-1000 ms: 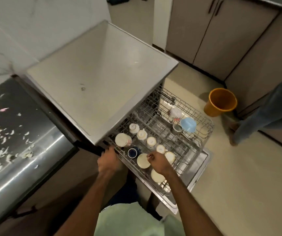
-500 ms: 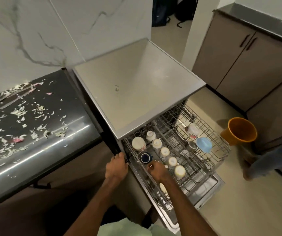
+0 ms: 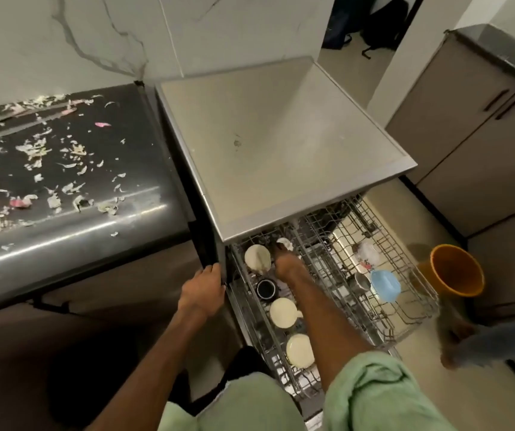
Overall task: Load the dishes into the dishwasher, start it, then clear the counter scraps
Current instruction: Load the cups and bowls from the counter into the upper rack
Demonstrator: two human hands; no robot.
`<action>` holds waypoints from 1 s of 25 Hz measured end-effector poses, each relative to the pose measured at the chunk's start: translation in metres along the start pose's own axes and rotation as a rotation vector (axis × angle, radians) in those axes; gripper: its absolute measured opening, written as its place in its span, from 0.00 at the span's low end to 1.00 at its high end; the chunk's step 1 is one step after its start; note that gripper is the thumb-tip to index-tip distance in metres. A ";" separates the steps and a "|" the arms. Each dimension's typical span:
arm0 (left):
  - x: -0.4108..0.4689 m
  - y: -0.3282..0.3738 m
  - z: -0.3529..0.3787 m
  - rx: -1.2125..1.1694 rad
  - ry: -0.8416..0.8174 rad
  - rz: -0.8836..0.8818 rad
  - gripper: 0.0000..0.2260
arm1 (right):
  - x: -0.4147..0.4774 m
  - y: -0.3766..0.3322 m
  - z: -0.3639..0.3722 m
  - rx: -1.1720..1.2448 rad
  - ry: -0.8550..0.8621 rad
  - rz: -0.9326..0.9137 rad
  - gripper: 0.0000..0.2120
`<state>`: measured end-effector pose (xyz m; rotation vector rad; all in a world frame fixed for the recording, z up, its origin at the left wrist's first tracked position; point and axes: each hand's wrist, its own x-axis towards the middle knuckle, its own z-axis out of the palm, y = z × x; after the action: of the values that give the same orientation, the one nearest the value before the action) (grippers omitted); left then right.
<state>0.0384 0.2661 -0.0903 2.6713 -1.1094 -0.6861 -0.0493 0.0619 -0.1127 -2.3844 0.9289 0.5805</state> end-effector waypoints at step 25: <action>0.033 0.004 0.018 0.217 -0.107 -0.028 0.29 | 0.048 0.024 0.034 0.047 -0.077 -0.096 0.40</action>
<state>0.0479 0.2408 -0.1167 2.8652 -1.2413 -0.7629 -0.0405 0.0433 -0.1729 -2.3331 0.7819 0.6018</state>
